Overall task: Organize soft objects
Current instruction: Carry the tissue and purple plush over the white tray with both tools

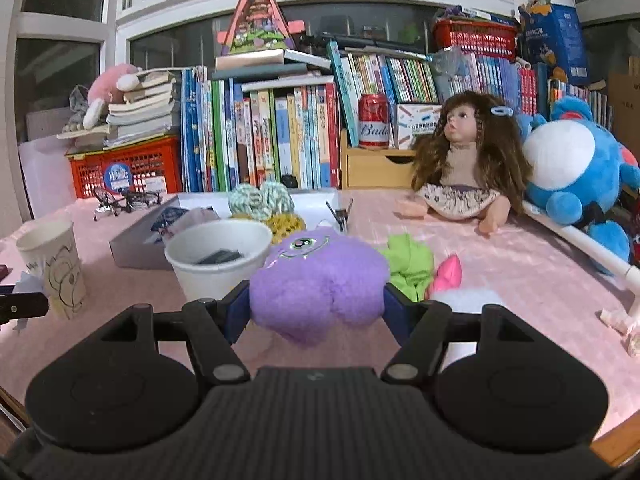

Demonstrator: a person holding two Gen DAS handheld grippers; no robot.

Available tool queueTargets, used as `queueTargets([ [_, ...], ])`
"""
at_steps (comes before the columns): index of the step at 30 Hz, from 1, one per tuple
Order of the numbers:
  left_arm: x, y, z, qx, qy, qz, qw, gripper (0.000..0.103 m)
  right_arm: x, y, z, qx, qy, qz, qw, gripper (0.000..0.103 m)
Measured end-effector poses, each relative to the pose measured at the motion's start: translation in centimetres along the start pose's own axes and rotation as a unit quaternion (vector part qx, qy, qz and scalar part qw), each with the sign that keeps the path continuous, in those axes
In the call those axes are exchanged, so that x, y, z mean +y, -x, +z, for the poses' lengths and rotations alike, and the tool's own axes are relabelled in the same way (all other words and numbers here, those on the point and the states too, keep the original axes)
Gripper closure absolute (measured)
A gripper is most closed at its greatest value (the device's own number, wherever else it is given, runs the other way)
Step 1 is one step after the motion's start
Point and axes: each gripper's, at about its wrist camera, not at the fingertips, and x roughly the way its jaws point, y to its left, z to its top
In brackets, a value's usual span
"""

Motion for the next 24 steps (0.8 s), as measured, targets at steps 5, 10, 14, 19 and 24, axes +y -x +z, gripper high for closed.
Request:
queueTargets([
  [5, -0.4, -0.1, 2.2, -0.011, 0.001, -0.022, 0.9997, 0.064, 0.3, 0.1, 1.3, -0.015, 0.009, 0.003, 1.0, 0.033],
  [10, -0.5, -0.1, 4.9, -0.026, 0.003, -0.042, 0.9988, 0.064, 0.2, -0.1, 3.1, -0.024, 0.016, -0.007, 1.0, 0.033],
  [14, -0.6, -0.5, 6.6, -0.03, 0.003, -0.054, 0.9981, 0.064, -0.1, -0.2, 4.0, -0.028, 0.015, -0.002, 0.999, 0.033],
  [19, -0.2, -1.9, 9.4, -0.012, 0.011, -0.07, 0.9974, 0.064, 0.0, -0.6, 6.0, -0.034, 0.031, 0.013, 0.999, 0.033],
  [24, 0.0, -3.6, 12.6, 0.0, 0.005, -0.071, 0.9975, 0.064, -0.3, -2.3, 8.7, -0.019, 0.031, 0.037, 0.999, 0.033],
])
